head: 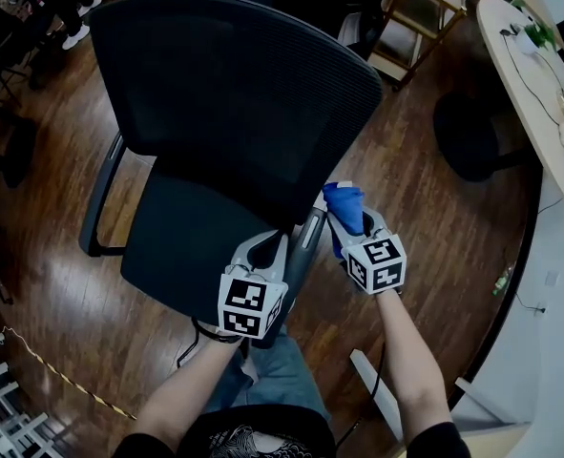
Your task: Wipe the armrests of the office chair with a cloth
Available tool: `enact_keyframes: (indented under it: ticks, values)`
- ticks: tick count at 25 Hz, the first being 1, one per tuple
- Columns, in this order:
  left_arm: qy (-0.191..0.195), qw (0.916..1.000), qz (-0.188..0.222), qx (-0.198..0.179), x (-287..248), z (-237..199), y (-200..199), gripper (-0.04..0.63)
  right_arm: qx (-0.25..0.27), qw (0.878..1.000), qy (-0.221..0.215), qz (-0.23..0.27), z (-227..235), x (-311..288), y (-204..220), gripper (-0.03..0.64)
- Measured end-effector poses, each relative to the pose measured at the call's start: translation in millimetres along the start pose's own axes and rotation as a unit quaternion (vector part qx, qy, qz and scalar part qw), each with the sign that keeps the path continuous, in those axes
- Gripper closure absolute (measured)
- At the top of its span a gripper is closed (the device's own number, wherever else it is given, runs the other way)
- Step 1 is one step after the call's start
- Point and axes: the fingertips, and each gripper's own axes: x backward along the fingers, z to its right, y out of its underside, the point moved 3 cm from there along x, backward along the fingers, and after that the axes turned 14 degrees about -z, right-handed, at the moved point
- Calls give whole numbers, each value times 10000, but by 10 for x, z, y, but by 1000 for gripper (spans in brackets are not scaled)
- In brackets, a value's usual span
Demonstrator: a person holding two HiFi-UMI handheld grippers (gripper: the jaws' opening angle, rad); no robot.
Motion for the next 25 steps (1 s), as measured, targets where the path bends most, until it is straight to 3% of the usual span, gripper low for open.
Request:
enact_keyframes:
  ticks: [5,17,21,25]
  values:
    - [18,10000,27,31,26,-47,-4,591,-98,9996,200,192,-107,106,-45,479]
    - [361,9987,104,-333,199,-206,-115,591,-1122,9851,558,1179,-753,447,-330,479]
    - [590,9964,39,-608,297,-305,-109,591,-1803,9712,699,1394,-973,379,-387,479]
    - [740,9924,14,-985,437,-528,-132,591,-2800,9431,667,1665,-1198,155,-419,479]
